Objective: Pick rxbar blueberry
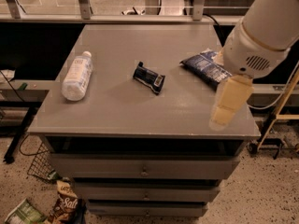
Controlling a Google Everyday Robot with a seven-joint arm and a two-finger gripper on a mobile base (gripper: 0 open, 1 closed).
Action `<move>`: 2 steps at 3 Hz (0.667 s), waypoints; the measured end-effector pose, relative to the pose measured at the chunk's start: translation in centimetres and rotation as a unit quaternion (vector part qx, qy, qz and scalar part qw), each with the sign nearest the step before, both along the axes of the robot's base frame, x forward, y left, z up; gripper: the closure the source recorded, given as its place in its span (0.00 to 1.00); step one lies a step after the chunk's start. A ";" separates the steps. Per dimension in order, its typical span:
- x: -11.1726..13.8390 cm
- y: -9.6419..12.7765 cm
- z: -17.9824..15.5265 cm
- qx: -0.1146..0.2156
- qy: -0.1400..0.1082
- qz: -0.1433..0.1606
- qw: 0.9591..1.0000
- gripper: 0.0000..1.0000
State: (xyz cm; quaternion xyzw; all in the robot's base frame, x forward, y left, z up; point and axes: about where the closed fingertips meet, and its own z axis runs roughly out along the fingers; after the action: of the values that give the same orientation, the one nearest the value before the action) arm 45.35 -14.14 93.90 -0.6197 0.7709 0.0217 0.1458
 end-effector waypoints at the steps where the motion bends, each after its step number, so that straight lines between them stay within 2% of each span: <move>1: 0.8 3.7 -2.0 0.033 0.009 0.008 0.999 0.00; 2: 1.0 4.0 -2.1 0.036 0.007 0.008 0.999 0.00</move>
Offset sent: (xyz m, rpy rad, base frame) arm 0.0076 0.0334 -0.0182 0.0584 0.0155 0.0141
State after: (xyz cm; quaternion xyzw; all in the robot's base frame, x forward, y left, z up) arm 46.33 -10.11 91.82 -0.6201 0.7655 0.0545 0.1626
